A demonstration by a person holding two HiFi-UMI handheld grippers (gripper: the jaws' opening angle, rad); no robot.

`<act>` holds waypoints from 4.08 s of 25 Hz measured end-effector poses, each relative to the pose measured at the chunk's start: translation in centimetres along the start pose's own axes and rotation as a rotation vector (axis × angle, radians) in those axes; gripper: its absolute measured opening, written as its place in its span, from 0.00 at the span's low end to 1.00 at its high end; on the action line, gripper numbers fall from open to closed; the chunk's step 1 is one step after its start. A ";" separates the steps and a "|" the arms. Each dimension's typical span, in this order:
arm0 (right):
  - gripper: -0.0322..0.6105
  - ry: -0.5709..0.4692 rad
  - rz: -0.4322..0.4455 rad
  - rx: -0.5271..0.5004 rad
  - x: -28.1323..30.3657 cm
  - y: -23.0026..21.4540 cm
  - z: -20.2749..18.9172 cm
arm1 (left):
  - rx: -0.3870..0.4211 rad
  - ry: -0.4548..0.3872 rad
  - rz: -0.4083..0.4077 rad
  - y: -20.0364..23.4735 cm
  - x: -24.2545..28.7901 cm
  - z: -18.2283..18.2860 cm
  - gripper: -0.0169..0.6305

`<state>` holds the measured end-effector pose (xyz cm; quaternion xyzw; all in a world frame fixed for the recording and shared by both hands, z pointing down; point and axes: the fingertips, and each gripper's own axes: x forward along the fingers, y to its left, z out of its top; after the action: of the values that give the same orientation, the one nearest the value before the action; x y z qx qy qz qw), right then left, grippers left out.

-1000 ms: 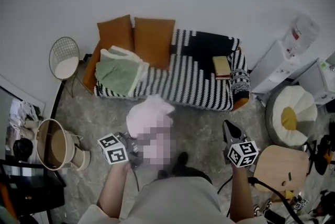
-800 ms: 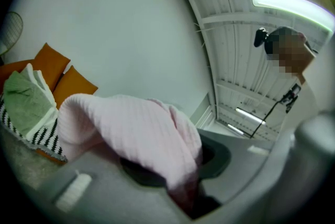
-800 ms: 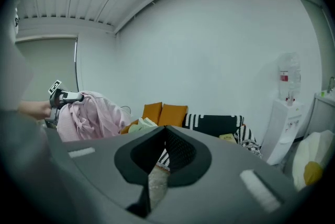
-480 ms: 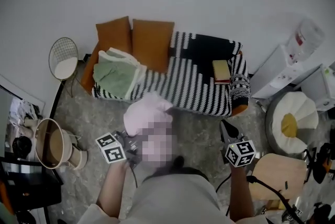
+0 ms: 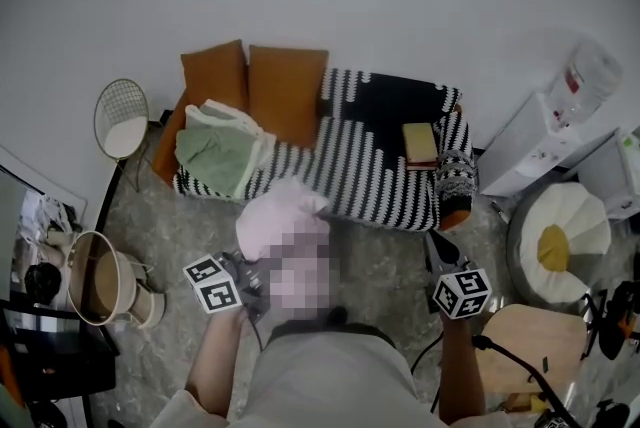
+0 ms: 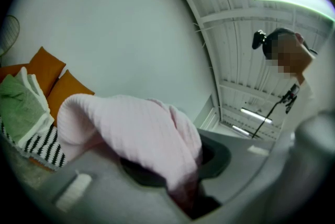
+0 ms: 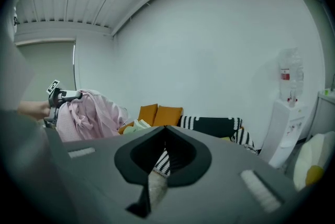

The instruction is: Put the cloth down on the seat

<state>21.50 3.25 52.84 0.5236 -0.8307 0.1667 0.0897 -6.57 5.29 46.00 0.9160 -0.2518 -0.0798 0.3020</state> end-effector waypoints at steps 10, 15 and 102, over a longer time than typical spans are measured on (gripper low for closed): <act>0.05 -0.010 -0.004 0.007 -0.1 -3.2 0.3 | 0.049 -0.060 0.035 -0.4 3.0 1.2 0.17; 0.05 -0.014 -0.005 0.020 0.6 -3.9 0.8 | 0.052 -0.054 0.033 0.0 4.1 2.0 0.17; 0.05 0.040 -0.172 0.105 33.0 -11.0 11.2 | 0.081 0.175 -0.145 27.5 22.8 19.6 0.17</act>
<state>17.31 -33.01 55.20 0.5936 -0.7708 0.2121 0.0926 -4.12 -35.37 46.70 0.9466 -0.1607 -0.0110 0.2792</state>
